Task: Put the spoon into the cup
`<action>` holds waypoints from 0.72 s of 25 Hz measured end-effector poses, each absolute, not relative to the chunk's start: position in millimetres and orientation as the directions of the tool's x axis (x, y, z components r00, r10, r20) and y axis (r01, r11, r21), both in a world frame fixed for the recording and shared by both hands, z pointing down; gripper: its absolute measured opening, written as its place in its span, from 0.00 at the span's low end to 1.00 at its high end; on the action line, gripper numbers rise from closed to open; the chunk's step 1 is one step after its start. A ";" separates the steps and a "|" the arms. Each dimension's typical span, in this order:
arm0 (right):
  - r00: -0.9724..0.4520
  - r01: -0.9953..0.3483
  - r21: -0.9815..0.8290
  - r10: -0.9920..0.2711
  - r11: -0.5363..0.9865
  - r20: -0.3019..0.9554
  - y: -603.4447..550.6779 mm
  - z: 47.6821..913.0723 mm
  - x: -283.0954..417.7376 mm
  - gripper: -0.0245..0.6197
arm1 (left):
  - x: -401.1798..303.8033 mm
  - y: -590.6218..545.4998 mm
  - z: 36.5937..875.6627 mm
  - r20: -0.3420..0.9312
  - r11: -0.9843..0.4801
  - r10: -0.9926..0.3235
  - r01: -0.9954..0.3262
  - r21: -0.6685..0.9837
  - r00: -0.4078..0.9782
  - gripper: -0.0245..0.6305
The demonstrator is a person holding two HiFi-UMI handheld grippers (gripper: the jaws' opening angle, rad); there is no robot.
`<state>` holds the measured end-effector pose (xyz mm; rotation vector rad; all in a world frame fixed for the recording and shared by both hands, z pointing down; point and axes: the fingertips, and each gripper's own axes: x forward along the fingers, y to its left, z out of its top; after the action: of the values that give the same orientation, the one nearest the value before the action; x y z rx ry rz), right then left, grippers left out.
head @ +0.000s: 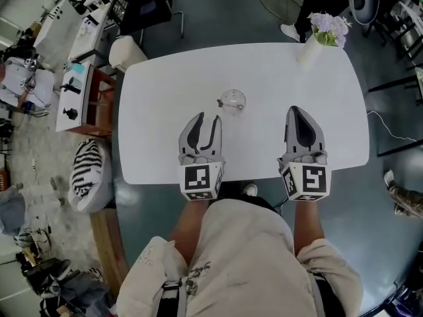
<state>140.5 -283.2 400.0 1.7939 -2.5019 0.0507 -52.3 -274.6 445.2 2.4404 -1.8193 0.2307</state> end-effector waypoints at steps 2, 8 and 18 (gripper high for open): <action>-0.304 -0.953 0.010 -0.952 0.304 0.038 -273.8 389.3 151.6 0.02 | -48.9 -263.3 426.5 0.134 -0.286 -0.952 -0.957 -0.054 0.277 0.25; -0.275 -0.961 0.028 -0.960 0.275 -0.039 -248.8 361.5 171.1 0.02 | -40.4 -231.7 369.0 -0.011 -0.276 -0.960 -0.953 -0.128 0.280 0.24; -0.289 -0.957 0.040 -0.955 0.286 -0.071 -233.0 353.2 170.7 0.02 | -38.5 -209.7 351.6 -0.041 -0.260 -0.962 -0.955 -0.145 0.269 0.12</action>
<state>170.7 -233.0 353.2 1.8929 -2.5457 -0.1183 -38.5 -209.7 351.6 2.6103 -1.9877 0.0916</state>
